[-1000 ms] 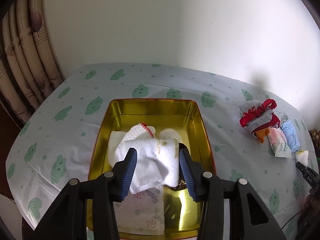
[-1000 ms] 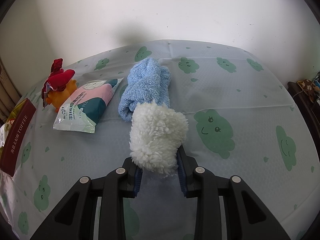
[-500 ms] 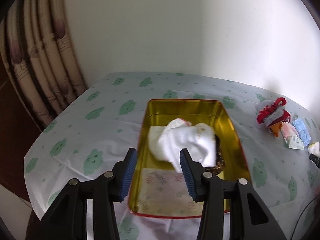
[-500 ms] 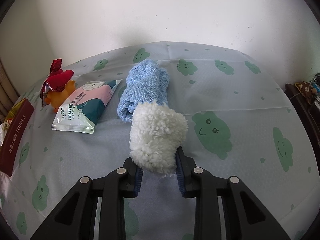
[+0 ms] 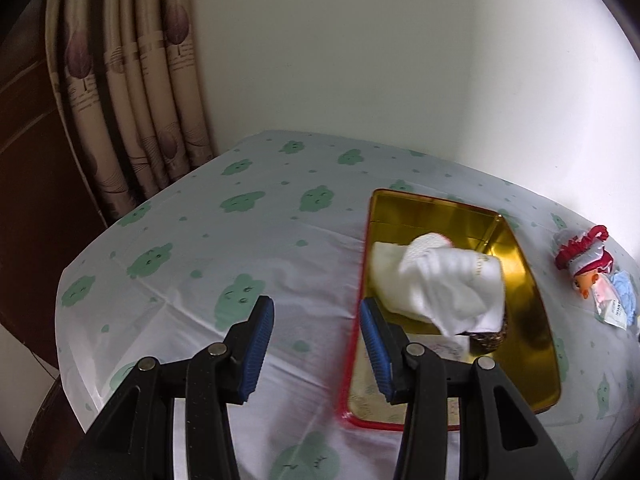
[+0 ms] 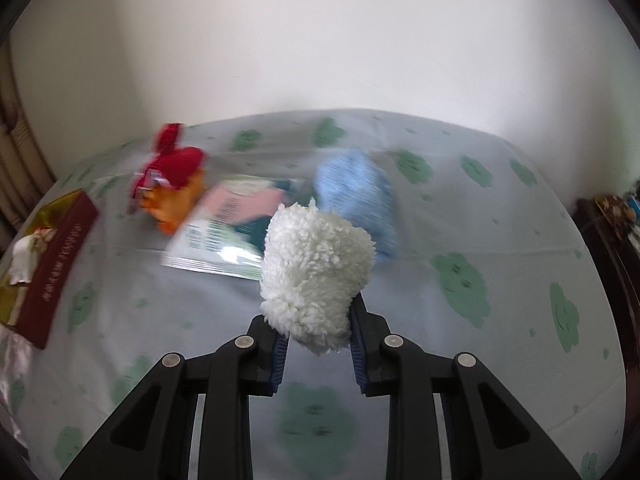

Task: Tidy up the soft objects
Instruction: 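Carry the white fleece mitt into the gold tin and open the right gripper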

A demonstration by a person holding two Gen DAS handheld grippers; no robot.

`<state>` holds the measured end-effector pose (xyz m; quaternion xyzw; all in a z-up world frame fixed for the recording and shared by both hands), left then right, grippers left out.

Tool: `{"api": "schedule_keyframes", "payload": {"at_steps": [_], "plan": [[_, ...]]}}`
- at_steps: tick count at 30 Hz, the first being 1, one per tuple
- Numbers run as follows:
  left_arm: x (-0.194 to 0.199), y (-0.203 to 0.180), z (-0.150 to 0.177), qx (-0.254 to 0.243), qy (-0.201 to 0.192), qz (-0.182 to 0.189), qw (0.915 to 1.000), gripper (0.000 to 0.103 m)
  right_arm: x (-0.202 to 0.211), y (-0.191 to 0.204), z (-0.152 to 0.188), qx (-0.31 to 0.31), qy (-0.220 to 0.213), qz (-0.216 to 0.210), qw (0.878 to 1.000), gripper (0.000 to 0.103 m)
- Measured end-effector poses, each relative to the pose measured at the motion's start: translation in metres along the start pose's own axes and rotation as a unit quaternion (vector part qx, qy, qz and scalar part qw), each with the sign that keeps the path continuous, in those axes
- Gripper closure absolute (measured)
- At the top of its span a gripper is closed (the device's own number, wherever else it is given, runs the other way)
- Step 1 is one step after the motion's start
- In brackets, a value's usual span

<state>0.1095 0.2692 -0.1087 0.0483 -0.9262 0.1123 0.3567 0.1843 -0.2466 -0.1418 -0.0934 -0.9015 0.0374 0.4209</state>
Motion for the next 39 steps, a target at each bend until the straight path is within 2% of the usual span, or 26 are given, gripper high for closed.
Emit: {"api": "schedule_keyframes", "payload": {"at_steps": [4, 10, 14, 20, 26, 34, 39], "plan": [[0.0, 0.009, 0.003, 0.014, 0.0, 0.001, 0.9999, 0.058, 0.024, 0.038, -0.011, 0.027, -0.016, -0.03, 0.999, 0.078], [0.009, 0.026, -0.001, 0.041, -0.018, -0.007, 0.999, 0.057, 0.059, 0.121, -0.018, 0.092, -0.028, -0.094, 0.991, 0.078], [0.014, 0.037, -0.002, 0.062, -0.024, -0.007, 0.9978, 0.055, 0.085, 0.185, -0.011, 0.143, -0.032, -0.14, 0.979, 0.078], [0.016, 0.052, 0.001, 0.082, -0.021, -0.02, 0.9962, 0.055, 0.108, 0.26, -0.001, 0.207, -0.042, -0.175, 0.962, 0.078], [0.018, 0.066, 0.003, 0.105, -0.021, -0.032, 0.9937, 0.055, 0.115, 0.306, 0.011, 0.235, -0.036, -0.195, 0.952, 0.078], [0.02, 0.077, 0.005, 0.12, -0.02, -0.042, 0.9917, 0.055, 0.111, 0.338, 0.024, 0.266, -0.026, -0.197, 0.943, 0.078], [0.021, 0.08, 0.005, 0.122, -0.022, -0.046, 0.9912, 0.055, 0.105, 0.352, 0.028, 0.272, -0.02, -0.194, 0.942, 0.078]]}}
Point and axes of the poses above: each gripper's, at about its wrist camera, not at the fingertips, and x roughly against the way its jaws point, y to its left, z to its underside, the point moved 10 cm from there along -x, roughly the way its jaws point, and after that the axes turned 15 degrees about z, right-handed, at the moved point
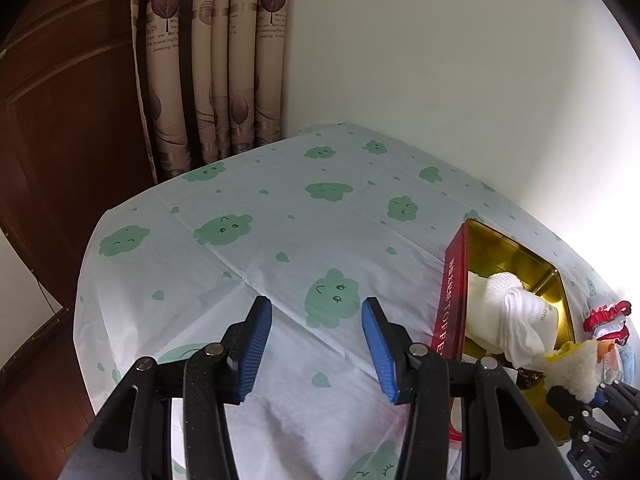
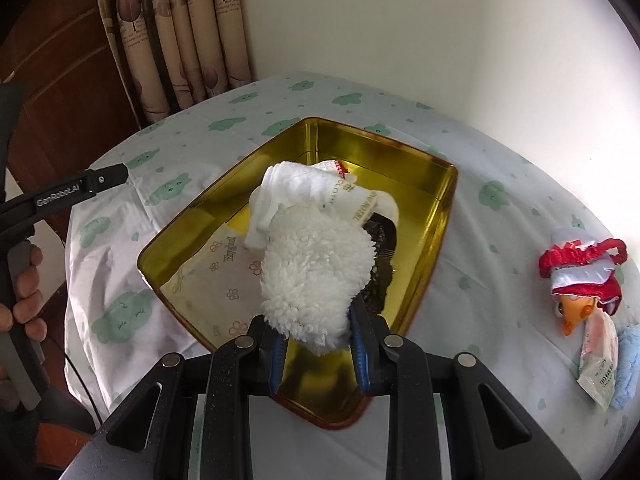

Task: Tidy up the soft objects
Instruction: 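Carry the white fleece mitt into the gold tin and open the right gripper, then move the right gripper to the blue towel sock and close around it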

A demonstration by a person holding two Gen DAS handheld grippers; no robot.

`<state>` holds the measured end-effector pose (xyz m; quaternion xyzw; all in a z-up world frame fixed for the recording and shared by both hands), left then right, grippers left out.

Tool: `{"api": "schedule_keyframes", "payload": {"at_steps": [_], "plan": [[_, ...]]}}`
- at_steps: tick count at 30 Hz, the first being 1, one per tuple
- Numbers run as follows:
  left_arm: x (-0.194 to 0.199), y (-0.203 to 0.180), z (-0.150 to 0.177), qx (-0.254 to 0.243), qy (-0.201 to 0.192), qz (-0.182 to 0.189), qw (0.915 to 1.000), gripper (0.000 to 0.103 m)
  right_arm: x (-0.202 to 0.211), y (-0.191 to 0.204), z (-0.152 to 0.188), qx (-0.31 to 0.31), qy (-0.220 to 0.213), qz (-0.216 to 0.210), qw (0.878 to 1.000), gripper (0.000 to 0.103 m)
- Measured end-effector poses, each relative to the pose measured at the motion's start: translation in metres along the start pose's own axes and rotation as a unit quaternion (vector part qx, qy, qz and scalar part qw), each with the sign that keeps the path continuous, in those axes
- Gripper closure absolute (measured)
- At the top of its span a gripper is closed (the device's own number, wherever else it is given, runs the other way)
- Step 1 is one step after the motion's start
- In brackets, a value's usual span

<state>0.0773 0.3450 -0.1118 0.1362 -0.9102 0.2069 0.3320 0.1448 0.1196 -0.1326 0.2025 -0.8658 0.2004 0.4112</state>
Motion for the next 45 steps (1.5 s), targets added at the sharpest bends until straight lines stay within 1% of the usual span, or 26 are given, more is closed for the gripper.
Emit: {"api": "schedule_keyframes", "payload": {"at_steps": [5, 7, 8, 10, 13, 14, 15, 16, 18, 24, 27, 30, 34, 37, 42, 45], "plan": [[0.0, 0.0, 0.0, 0.0, 0.0, -0.001, 1.0, 0.055, -0.009, 0.004, 0.004, 0.0, 0.009, -0.001, 1.0, 0.078], [0.0, 0.0, 0.0, -0.002, 0.0, -0.002, 1.0, 0.055, -0.011, 0.004, 0.005, -0.002, 0.013, -0.004, 1.0, 0.077], [0.0, 0.0, 0.0, -0.002, 0.0, -0.002, 1.0, 0.055, -0.012, 0.004, 0.004, -0.003, 0.013, -0.003, 1.0, 0.074], [0.0, 0.0, 0.0, -0.001, 0.001, -0.001, 1.0, 0.055, -0.012, 0.004, 0.003, -0.004, 0.012, -0.001, 1.0, 0.073], [0.0, 0.0, 0.0, -0.001, 0.001, -0.001, 1.0, 0.055, -0.011, 0.004, 0.003, -0.005, 0.01, -0.002, 1.0, 0.068], [-0.001, -0.001, 0.0, -0.001, 0.001, 0.0, 1.0, 0.055, -0.009, 0.004, 0.003, -0.005, 0.008, 0.0, 1.0, 0.065], [-0.001, -0.001, 0.0, -0.001, 0.001, 0.0, 1.0, 0.055, -0.009, 0.004, 0.003, -0.005, 0.006, 0.001, 1.0, 0.059], [-0.001, -0.001, 0.0, -0.001, 0.001, 0.0, 1.0, 0.055, -0.008, 0.003, 0.003, -0.006, 0.005, 0.001, 1.0, 0.056], [-0.001, -0.001, 0.0, -0.001, 0.001, 0.0, 1.0, 0.055, -0.006, 0.002, 0.002, -0.008, 0.0, 0.004, 1.0, 0.045], [-0.001, -0.001, 0.0, -0.002, 0.001, 0.001, 1.0, 0.055, 0.003, 0.001, -0.002, -0.012, -0.009, 0.003, 1.0, 0.041], [-0.002, -0.001, 0.001, -0.005, 0.003, 0.001, 1.0, 0.055, 0.01, -0.004, -0.005, -0.021, -0.016, 0.003, 1.0, 0.037], [-0.002, -0.003, 0.001, -0.008, 0.004, 0.001, 1.0, 0.055, 0.018, -0.012, -0.005, -0.033, -0.022, 0.002, 0.999, 0.037], [-0.002, -0.004, 0.001, -0.012, 0.003, 0.0, 0.9999, 0.055, 0.028, -0.033, -0.001, -0.052, -0.028, 0.008, 0.998, 0.037], [-0.002, -0.004, 0.001, -0.014, 0.002, -0.001, 0.9999, 0.055, 0.033, -0.059, 0.006, -0.071, -0.029, 0.022, 0.997, 0.037], [-0.002, -0.006, 0.0, -0.024, 0.002, -0.005, 0.9997, 0.055, 0.034, -0.128, 0.023, -0.121, -0.024, 0.063, 0.99, 0.037], [-0.002, -0.009, 0.001, -0.03, 0.002, -0.005, 0.9995, 0.055, 0.035, -0.18, 0.039, -0.159, -0.018, 0.097, 0.982, 0.037]]}}
Point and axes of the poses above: each gripper's, at about its wrist camera, not at the fingertips, and x roughly against the way its jaws point, y to its left, z to its underside, the point moved 10 cm from there along -x, roughly the way its jaws point, and after that the axes turned 15 degrees about z, right-handed, at the moved point
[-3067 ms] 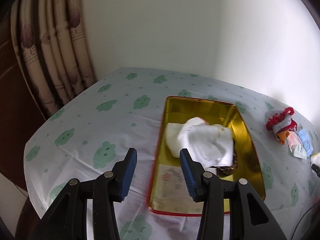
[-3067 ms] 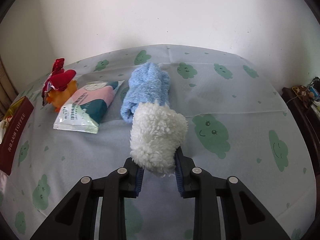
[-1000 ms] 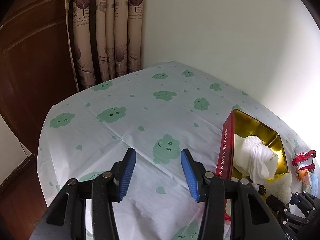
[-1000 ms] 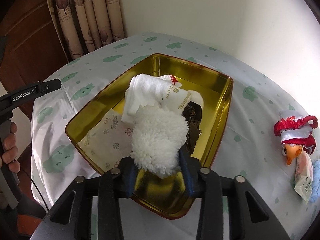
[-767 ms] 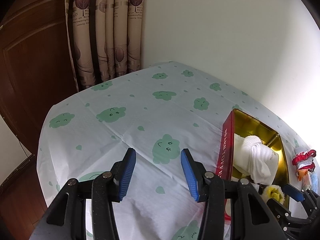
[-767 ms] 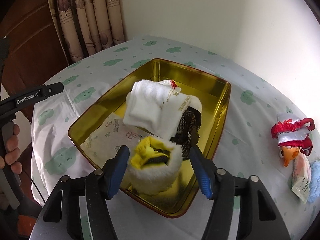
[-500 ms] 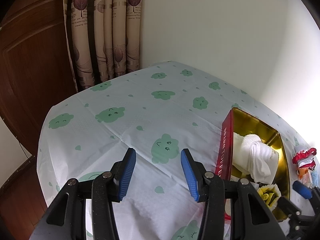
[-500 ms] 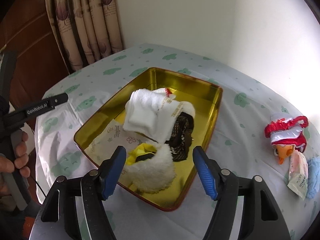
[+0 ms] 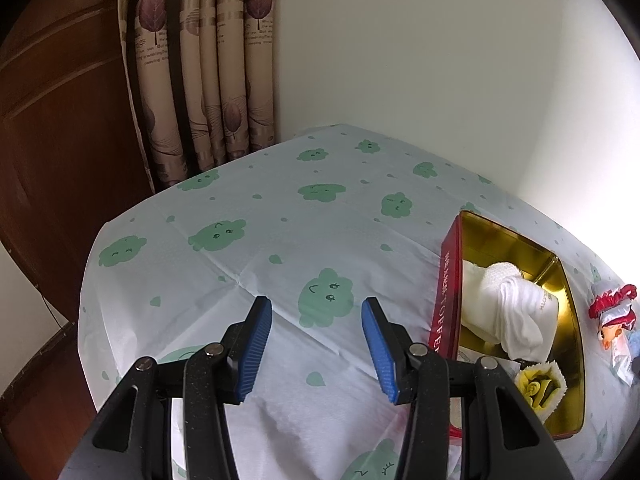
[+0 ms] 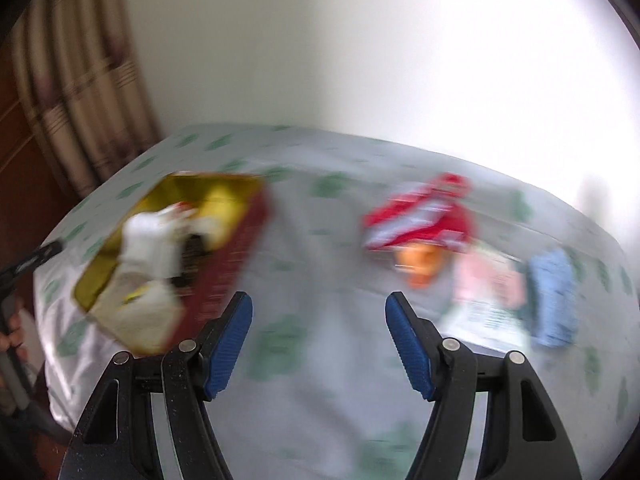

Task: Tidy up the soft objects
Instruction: 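Move the right gripper to the blue towel sock and close around it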

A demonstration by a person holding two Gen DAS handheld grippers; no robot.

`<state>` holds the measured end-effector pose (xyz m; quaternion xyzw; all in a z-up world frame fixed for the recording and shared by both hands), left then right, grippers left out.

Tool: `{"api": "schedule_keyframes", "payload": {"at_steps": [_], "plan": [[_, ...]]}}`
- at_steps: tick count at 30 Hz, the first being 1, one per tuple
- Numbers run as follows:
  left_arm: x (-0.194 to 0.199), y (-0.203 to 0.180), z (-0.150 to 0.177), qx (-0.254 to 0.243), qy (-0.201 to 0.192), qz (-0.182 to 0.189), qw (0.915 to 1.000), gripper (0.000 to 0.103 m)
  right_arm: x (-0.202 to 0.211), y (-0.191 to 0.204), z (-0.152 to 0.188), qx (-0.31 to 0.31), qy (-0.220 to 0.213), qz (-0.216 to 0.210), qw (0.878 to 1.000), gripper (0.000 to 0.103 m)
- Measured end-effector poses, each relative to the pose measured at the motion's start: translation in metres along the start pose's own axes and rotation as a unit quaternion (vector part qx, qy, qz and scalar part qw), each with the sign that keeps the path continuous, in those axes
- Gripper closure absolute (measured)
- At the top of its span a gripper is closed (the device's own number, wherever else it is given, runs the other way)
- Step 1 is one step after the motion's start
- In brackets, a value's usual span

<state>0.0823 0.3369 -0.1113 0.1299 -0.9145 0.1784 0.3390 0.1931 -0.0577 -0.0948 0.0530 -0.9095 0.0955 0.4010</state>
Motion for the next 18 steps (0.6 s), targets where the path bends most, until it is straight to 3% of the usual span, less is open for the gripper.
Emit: {"api": "schedule_keyframes", "payload": {"at_steps": [9, 18], "plan": [[-0.004, -0.006, 0.003, -0.015, 0.005, -0.002, 0.9999, 0.055, -0.028, -0.151, 0.003, -0.087, 0.022, 0.102, 0.991, 0.036], [-0.008, -0.016, 0.006, -0.039, 0.008, -0.004, 0.9992, 0.055, -0.077, -0.218, 0.025, -0.103, 0.056, 0.152, 0.981, 0.036]]}}
Point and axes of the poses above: each gripper's, at about its wrist camera, not at the fingertips, and x roughly against the way its jaws point, y to its left, z to its underside, the point moved 10 cm from there along -x, roughly the way its jaws point, and after that the axes turned 15 degrees about z, right-handed, at the moved point
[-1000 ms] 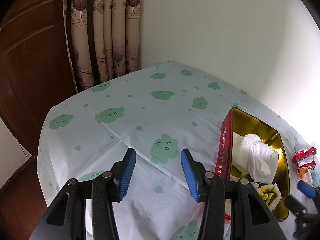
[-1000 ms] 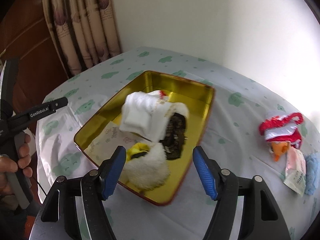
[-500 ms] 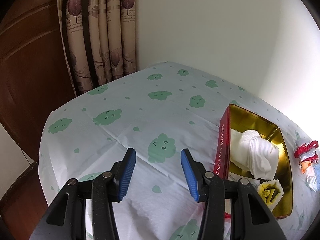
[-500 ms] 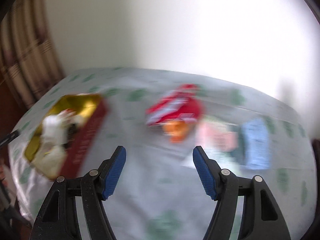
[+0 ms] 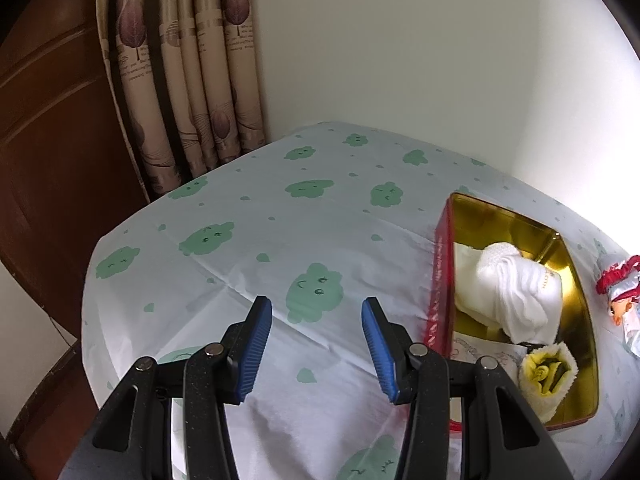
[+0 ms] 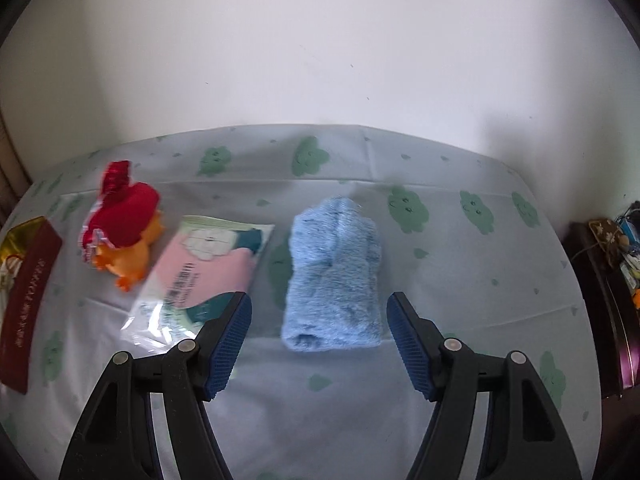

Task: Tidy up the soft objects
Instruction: 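Move the right gripper to the blue towel sock and close around it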

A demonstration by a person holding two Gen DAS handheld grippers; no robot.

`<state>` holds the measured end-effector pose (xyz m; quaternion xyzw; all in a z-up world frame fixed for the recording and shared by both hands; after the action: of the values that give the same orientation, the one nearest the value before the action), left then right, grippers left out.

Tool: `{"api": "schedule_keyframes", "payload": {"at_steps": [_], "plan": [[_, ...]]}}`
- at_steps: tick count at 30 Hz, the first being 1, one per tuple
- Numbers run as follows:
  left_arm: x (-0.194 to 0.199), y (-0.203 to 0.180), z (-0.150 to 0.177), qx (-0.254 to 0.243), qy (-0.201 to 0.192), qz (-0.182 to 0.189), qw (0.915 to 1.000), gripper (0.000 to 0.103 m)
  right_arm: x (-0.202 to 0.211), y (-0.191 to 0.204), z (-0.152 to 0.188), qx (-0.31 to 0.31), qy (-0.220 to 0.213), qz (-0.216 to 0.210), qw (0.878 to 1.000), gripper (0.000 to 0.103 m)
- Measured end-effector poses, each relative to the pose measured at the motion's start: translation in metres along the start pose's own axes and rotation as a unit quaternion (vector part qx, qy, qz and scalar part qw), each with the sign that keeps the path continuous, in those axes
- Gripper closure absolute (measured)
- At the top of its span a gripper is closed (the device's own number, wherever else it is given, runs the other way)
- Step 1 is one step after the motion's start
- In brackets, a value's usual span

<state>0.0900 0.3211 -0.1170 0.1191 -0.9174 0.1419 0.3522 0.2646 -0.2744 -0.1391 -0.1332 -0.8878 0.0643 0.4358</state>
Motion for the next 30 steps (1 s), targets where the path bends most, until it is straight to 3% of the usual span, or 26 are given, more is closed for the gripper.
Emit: {"api": "schedule_keyframes", "payload": {"at_steps": [15, 21, 30], "plan": [[0.014, -0.034, -0.004, -0.046, -0.004, -0.015, 0.9988, 0.055, -0.06, 0.005, -0.002, -0.001, 0.019, -0.009, 1.0, 0.035], [0.02, -0.076, -0.008, -0.084, -0.004, 0.008, 0.9964, 0.055, -0.062, 0.009, -0.002, 0.005, 0.021, -0.013, 1.0, 0.035], [0.014, -0.154, 0.006, -0.121, 0.023, 0.086, 0.9887, 0.055, -0.063, 0.009, -0.002, 0.007, 0.023, -0.01, 1.0, 0.036]]}}
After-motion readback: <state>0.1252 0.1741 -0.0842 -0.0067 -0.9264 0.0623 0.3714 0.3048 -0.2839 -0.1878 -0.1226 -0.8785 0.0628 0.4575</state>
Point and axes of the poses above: each gripper's, at about its wrist camera, not at the fingertips, and x roughly against the way its jaws point, y to its left, z to its underside, the point moved 10 cm from there along -x, roughly the way its jaws point, and after that the axes turned 15 degrees about z, right-handed, at the moved point
